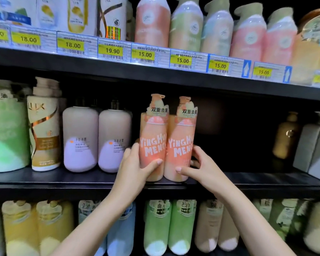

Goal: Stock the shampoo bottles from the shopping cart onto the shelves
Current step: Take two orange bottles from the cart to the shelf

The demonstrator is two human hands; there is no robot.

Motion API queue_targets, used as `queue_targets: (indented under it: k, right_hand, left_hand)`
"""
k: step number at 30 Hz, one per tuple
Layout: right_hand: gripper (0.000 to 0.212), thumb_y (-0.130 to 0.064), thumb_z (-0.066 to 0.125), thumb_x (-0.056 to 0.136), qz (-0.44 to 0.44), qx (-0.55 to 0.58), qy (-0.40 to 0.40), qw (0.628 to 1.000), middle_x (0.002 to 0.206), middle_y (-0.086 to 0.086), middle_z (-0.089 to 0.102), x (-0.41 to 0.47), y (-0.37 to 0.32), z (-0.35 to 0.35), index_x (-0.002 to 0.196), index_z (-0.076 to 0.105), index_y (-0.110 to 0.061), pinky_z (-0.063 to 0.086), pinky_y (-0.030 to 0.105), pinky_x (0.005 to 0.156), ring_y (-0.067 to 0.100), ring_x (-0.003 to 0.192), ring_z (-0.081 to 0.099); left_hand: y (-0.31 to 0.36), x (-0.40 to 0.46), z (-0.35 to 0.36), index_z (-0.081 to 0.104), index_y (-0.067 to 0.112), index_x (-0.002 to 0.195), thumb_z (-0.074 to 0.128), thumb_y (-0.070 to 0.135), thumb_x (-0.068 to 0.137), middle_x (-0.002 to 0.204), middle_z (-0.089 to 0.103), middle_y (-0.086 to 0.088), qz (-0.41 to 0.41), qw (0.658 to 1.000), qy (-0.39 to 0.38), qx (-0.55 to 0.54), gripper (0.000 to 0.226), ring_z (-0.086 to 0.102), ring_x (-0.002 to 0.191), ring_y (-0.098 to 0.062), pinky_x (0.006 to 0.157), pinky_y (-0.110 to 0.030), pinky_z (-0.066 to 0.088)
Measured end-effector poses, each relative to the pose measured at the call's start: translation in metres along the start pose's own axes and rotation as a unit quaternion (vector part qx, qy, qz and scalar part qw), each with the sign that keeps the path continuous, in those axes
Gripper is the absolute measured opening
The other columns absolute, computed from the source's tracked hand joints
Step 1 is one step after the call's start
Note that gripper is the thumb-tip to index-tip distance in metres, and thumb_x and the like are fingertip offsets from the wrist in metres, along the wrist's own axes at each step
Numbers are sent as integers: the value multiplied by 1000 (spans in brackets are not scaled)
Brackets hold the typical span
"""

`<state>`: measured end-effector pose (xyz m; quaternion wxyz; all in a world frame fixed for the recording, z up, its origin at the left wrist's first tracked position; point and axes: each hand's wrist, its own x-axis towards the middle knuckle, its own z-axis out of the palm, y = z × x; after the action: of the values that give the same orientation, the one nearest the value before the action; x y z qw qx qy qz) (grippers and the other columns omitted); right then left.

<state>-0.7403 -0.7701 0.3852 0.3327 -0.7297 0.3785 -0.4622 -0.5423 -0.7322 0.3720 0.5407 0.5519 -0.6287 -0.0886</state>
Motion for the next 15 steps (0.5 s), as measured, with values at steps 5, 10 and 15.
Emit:
queue_targets:
  k: [5,10,15]
  right_hand:
    - [63,-10,82,71,10,-66,-4,998,110,-3,65,18,-6,-6,120,44,-19,57,24,74,9,89,68]
    - [71,-16,75,79,24,-114,-29,993,120,-3,58,47,2,-6,136,34,-15,51,24,85,14,103,60]
    - [82,-16,73,82,58,-91,-53,993,138,3,49,74,13,0,145,21,-14,44,36,103,17,117,52]
  left_hand:
    - [19,11,13,47,6,104,63,42,86,109,53,-17,-65,990,16,121,43,52,105,-36,87,-40,42]
    - [24,45,23,54,-7,110,56,19,90,118,59,-25,-127,984,-38,122,33,55,110,-37,86,-36,43]
    - [11,81,37,30,5,136,62,16,88,136,48,-17,-237,971,-4,-29,59,51,122,-32,100,-37,42]
